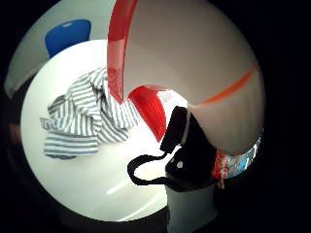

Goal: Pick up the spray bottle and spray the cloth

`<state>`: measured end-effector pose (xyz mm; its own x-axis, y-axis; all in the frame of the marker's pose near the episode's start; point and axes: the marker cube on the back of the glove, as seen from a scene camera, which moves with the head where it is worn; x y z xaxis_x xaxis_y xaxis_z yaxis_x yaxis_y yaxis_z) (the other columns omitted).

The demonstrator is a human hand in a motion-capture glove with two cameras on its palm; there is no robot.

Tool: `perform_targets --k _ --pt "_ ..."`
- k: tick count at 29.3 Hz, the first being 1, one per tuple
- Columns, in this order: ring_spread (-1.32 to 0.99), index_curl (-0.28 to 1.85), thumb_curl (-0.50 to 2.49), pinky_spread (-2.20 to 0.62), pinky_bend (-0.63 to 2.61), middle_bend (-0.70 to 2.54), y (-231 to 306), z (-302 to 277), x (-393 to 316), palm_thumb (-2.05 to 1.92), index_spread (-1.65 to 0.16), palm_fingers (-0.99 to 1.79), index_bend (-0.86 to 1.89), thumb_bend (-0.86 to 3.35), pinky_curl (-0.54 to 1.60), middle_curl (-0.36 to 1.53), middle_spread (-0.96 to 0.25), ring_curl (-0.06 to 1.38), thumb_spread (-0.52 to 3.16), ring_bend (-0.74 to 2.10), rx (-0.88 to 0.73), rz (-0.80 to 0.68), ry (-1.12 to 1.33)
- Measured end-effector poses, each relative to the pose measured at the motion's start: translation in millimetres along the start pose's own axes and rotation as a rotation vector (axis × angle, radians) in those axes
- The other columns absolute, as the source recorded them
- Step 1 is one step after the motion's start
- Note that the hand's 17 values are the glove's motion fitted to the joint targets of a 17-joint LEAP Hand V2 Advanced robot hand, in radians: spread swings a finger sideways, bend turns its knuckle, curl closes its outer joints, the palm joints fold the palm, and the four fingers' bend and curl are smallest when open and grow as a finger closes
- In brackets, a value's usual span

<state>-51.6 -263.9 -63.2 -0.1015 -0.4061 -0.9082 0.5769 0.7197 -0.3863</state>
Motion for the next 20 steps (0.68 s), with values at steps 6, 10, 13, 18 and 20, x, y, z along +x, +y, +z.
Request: perform_targets --k 6,10,13,18,20 --pt "-0.23 0.44 0.55 -0.31 0.61 0.61 1.1 0.1 -26.2 0.66 -0.29 1.35 0.16 -0.02 0.42 0.54 -0.23 0.48 1.15 0.77 -0.021 -0.133 0.058" --pt "-0.22 0.45 0.55 -0.31 0.61 0.61 3.3 5.9 -49.2 0.65 -0.29 1.35 0.16 -0.02 0.42 0.54 -0.23 0.48 1.15 0.77 -0.014 -0.189 0.055" --pt "-0.22 0.45 0.55 -0.31 0.6 0.61 3.7 8.2 -59.7 0.65 -0.29 1.35 0.16 -0.02 0.42 0.54 -0.23 0.48 1.15 0.79 -0.001 -0.209 0.051" --pt "-0.22 0.45 0.56 -0.31 0.61 0.61 0.5 7.2 -64.7 0.65 -0.29 1.35 0.16 -0.02 0.42 0.54 -0.23 0.47 1.15 0.79 0.02 -0.207 0.032" --pt "-0.22 0.45 0.56 -0.31 0.61 0.62 -1.0 5.9 -62.9 0.65 -0.29 1.35 0.16 -0.02 0.42 0.54 -0.23 0.47 1.15 0.78 0.024 -0.194 0.019"
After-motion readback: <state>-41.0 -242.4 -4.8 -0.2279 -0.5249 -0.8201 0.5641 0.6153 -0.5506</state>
